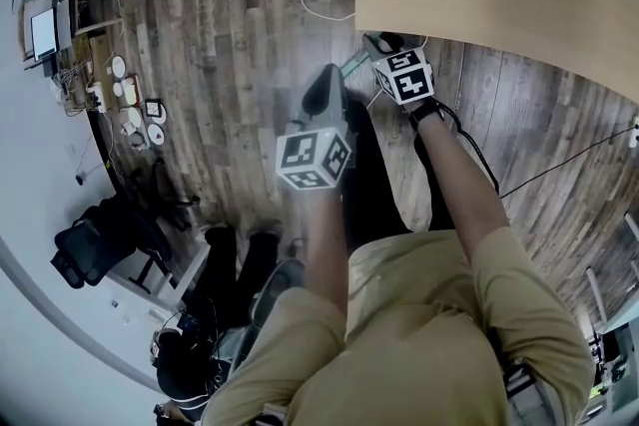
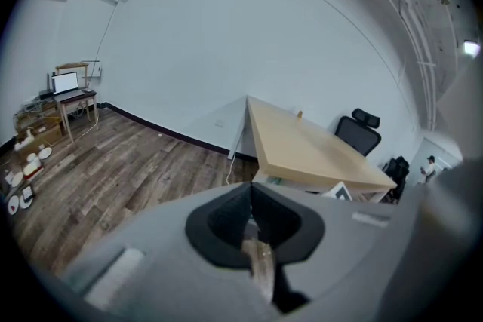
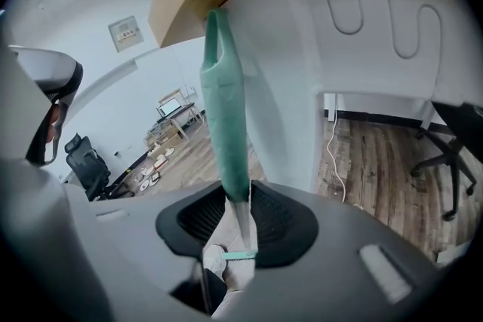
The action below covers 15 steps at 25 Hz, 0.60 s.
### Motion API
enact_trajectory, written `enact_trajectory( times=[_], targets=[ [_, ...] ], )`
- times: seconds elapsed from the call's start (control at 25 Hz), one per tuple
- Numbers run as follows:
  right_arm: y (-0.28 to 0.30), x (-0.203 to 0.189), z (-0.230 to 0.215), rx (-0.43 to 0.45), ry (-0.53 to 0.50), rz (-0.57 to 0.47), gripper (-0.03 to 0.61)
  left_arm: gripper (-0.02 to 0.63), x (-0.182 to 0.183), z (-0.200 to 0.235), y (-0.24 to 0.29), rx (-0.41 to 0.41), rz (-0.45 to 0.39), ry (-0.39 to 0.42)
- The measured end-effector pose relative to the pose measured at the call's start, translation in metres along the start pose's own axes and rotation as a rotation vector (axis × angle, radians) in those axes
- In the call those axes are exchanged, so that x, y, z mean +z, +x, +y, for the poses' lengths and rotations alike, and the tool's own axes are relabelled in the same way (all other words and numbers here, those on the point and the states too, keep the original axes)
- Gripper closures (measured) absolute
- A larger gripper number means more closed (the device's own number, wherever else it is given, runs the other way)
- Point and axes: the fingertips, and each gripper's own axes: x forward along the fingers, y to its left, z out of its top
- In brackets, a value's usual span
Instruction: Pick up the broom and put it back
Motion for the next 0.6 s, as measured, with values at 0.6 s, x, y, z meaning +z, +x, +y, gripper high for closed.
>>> enact_trajectory(
  times=[0.6],
  targets=[
    [0.009,-0.007,-0.013,0.012,0.052,0.042,0.284,0.612,-0.002,0.002,0.014,-0.040,0.020,-0.016]
  ],
)
